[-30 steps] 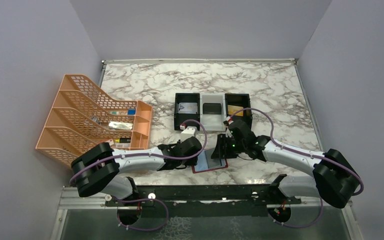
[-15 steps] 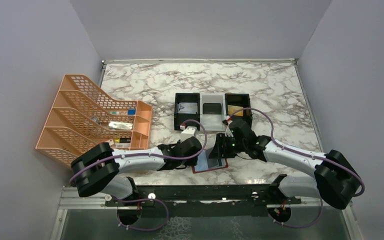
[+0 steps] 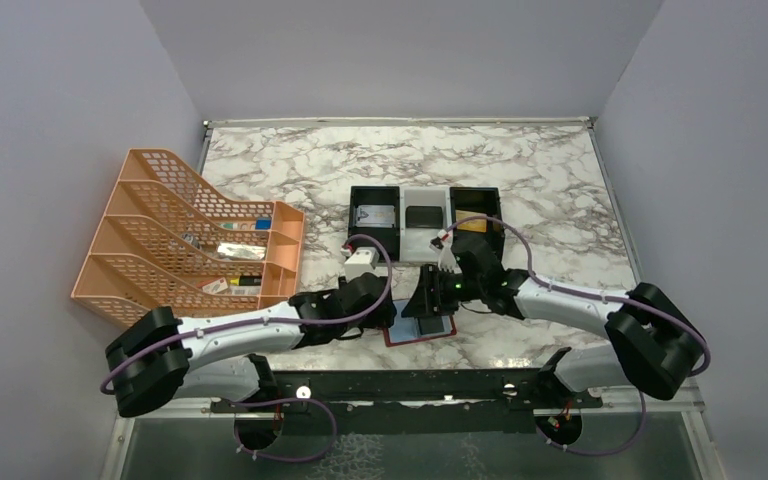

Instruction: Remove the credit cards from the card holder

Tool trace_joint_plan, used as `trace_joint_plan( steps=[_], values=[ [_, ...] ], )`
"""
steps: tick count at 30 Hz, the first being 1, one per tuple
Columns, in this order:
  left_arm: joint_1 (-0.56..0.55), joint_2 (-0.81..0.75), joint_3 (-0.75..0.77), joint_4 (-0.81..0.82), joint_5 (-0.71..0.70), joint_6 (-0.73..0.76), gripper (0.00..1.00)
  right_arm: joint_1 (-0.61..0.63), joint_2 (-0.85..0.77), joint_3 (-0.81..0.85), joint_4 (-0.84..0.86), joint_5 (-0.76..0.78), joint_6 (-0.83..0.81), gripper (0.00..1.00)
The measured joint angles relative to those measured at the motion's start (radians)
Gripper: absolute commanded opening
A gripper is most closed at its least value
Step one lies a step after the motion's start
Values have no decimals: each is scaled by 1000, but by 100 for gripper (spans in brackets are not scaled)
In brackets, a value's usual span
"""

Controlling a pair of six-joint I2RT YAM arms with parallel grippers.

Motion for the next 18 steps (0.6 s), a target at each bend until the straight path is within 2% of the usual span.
trace_joint_plan(
  steps=[6, 10, 14, 18],
  values=[
    [0, -129, -63, -52, -41, -58, 70, 0, 82, 2, 69, -97, 3, 51],
    [0, -209, -93, -79, -52, -76, 73, 0, 82, 2, 77, -126, -4, 52],
    [0, -245, -93, -86, -53, -73, 74, 0, 16, 2, 35, -61, -18, 53],
    [0, -236, -82, -80, -47, -54, 74, 0, -93, 3, -21, 82, -22, 55]
  ],
)
